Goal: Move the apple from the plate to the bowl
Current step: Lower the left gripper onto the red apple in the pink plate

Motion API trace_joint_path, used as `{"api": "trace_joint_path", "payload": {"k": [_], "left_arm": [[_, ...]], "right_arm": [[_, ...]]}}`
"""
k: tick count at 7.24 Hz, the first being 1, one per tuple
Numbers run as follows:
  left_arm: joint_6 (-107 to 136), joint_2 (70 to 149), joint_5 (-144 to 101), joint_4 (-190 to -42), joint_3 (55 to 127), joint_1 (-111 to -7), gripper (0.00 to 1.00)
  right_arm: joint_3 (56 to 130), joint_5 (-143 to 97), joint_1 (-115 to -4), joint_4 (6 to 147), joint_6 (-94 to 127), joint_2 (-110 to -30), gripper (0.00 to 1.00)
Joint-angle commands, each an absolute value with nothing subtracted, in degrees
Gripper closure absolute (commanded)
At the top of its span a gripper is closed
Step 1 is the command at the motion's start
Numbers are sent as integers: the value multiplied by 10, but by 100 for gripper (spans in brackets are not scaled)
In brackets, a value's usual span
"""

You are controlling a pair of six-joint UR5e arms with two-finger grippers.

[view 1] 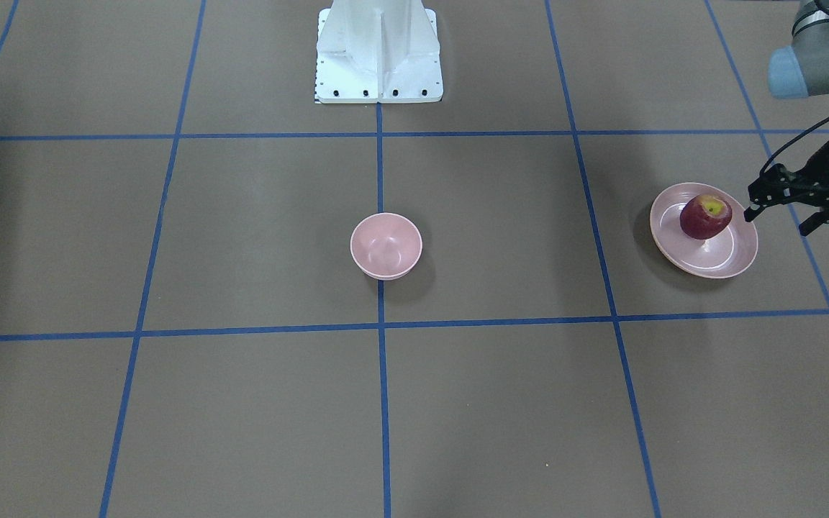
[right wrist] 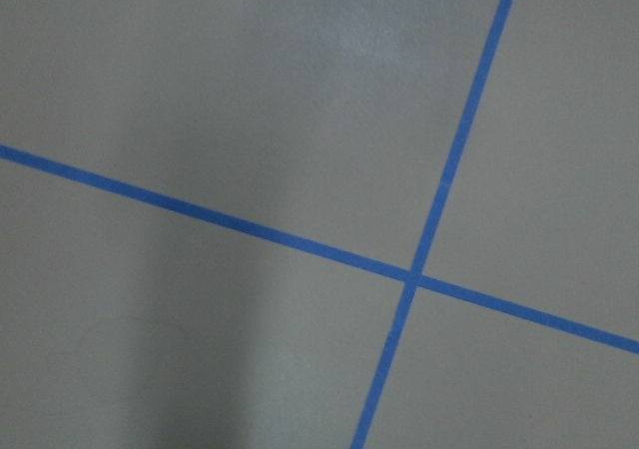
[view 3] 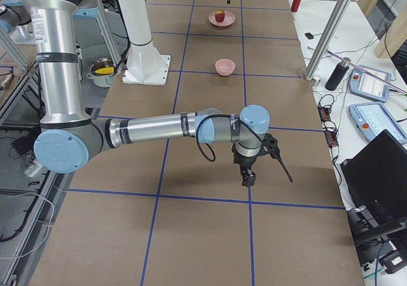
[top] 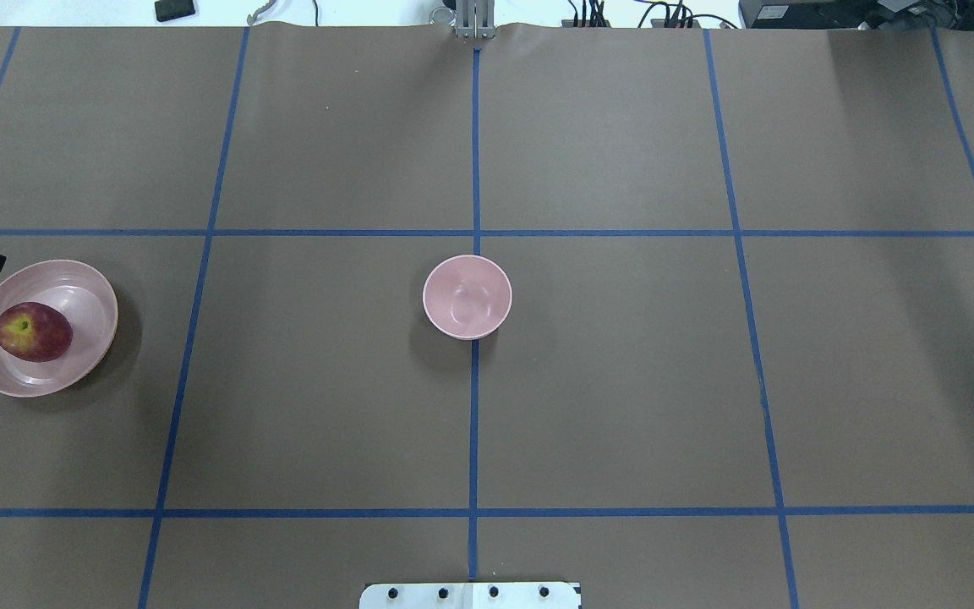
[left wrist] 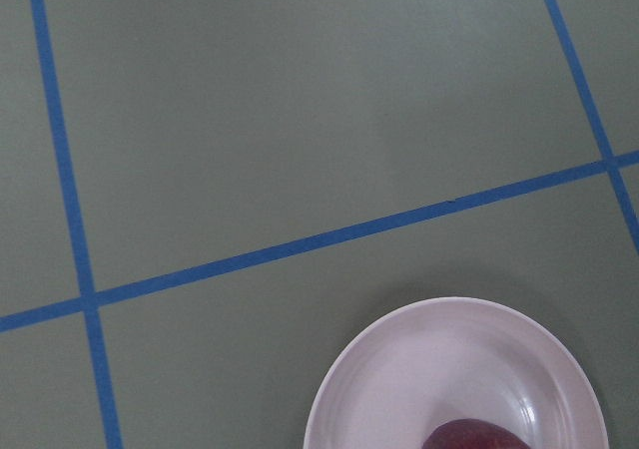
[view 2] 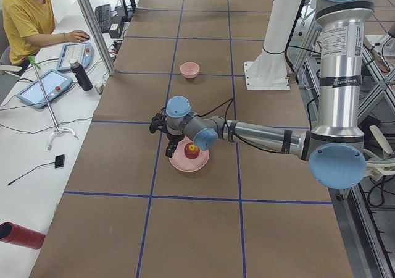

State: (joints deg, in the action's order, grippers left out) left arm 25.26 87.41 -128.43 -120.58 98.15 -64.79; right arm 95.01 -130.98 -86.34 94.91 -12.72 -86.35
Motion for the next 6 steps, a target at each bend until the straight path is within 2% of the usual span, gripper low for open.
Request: {"api": "trace_joint_path", "payload": {"k": [1, 6], "left_arm": [[265, 868, -1241, -1216, 983, -596, 1], [283, 853, -1239, -1215, 978, -546, 1]], "right_arm": [[947, -1310, -865, 949, -127, -867, 0], [947, -1310, -865, 949, -124, -872, 0]]}}
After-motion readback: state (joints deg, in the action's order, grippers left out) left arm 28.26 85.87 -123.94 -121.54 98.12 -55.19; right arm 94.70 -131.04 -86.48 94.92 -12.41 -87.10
